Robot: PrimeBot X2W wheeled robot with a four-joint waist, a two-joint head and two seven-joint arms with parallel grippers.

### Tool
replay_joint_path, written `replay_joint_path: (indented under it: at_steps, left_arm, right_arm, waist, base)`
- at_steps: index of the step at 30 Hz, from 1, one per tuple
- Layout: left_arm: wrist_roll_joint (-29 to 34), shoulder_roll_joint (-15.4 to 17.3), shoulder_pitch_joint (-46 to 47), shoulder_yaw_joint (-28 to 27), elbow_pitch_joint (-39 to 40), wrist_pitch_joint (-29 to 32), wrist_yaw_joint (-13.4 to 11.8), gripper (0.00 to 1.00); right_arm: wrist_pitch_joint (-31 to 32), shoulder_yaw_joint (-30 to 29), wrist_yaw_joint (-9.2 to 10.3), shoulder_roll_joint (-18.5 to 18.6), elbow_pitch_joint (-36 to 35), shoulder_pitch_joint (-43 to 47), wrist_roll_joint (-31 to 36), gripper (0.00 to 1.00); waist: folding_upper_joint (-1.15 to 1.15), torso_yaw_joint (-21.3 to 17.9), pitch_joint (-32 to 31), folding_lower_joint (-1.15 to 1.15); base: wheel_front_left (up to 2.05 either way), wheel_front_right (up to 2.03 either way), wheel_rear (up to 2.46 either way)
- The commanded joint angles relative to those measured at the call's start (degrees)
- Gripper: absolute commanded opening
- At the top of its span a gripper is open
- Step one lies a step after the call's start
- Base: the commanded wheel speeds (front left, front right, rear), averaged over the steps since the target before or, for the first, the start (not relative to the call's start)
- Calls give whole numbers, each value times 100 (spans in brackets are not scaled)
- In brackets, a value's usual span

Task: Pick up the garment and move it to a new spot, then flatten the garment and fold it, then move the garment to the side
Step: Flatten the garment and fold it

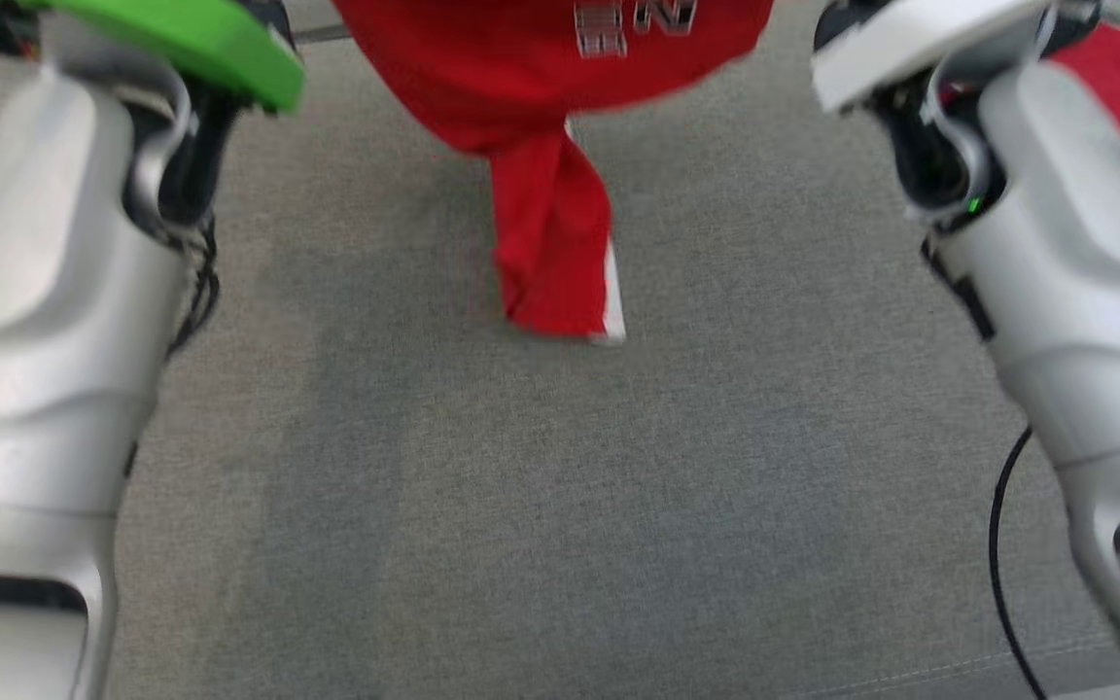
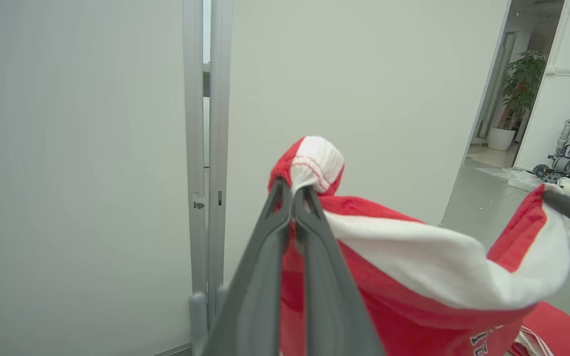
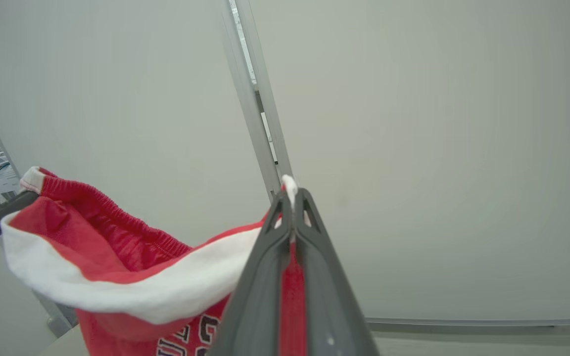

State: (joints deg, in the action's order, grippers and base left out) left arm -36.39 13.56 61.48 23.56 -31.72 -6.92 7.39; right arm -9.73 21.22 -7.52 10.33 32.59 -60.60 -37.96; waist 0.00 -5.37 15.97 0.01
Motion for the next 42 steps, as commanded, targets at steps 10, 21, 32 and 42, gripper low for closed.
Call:
replay_joint_path:
  at_steps: [10, 21, 32, 42]
  left_arm:
    - [-87, -343, 3275, -330, -1346, 225, -93, 0]
    - [-210, -672, 4393, -395, -2543, -94, -113, 0]
    - [-415, -598, 3070, -202, -2900, -705, 10, 0]
    - [-403, -402, -313, -1046, -1178, -822, -100, 0]
  right_arm:
    - [429, -445, 8, 77, 1299, -3201, -252, 0]
    - [121, -308, 8, -43, 2550, -4393, 20, 0]
    - [-332, 221, 8, -219, 2286, -3158, -615, 0]
    - [-525, 917, 9, 157, 870, -305, -1449, 0]
  waist:
    - [0, -133, 1621, -1]
    - [0, -185, 1787, -1]
    - [0, -146, 1548, -1]
    - [0, -97, 691, -1]
  base:
    - [0, 0, 0]
    - [0, 0, 0]
    - [0, 0, 0]
    - [0, 0, 0]
